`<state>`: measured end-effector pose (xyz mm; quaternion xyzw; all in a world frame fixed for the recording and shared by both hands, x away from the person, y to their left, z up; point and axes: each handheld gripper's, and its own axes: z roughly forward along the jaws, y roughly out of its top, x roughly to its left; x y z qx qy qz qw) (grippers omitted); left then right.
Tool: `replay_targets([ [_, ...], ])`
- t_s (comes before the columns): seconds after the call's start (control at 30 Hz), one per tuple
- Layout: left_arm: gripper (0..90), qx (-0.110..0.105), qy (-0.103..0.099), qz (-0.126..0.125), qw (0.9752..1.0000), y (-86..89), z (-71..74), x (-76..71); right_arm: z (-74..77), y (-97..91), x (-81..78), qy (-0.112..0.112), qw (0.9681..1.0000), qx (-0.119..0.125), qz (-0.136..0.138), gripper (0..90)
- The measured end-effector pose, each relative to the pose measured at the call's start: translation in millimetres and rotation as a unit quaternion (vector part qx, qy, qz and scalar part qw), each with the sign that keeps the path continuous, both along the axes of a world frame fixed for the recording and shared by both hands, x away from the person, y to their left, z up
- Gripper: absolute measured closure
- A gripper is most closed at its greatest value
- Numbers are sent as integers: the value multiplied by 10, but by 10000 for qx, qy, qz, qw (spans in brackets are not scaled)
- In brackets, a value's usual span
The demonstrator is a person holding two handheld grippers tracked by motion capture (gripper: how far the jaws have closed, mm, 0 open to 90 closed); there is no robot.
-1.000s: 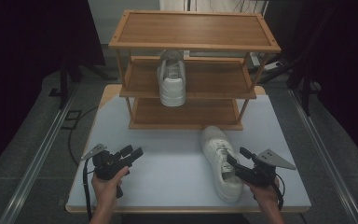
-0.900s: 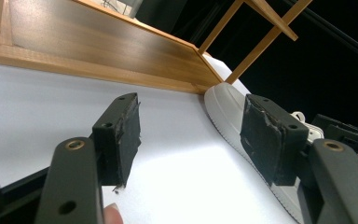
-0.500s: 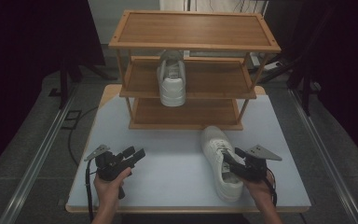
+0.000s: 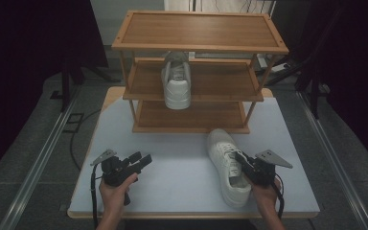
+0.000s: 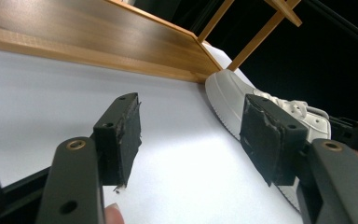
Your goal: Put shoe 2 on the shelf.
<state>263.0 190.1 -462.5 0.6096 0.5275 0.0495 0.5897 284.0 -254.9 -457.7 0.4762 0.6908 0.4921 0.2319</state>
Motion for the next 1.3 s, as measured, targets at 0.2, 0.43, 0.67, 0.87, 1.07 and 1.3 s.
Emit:
replay_targets([
  [0.2,384,16,-8,4,10000,12,2,-2,-4,-60,-20,-9,9987,504,28,828],
  [0.43,385,-4,38,26,10000,29,-23,8,66,-115,-71,-75,9918,1272,107,828],
  [0.67,397,-28,25,135,9999,44,-18,-5,178,-159,-118,-158,9760,2168,142,829],
  [0.87,397,-64,29,181,9998,64,-20,-7,241,-185,-126,-230,9658,2575,186,831],
  [1.07,396,-54,70,154,9998,68,-30,-9,409,-165,-134,-401,9560,2886,347,830],
  [1.3,397,-182,94,201,9996,111,-16,-14,628,-142,-130,-524,9517,3006,353,830],
])
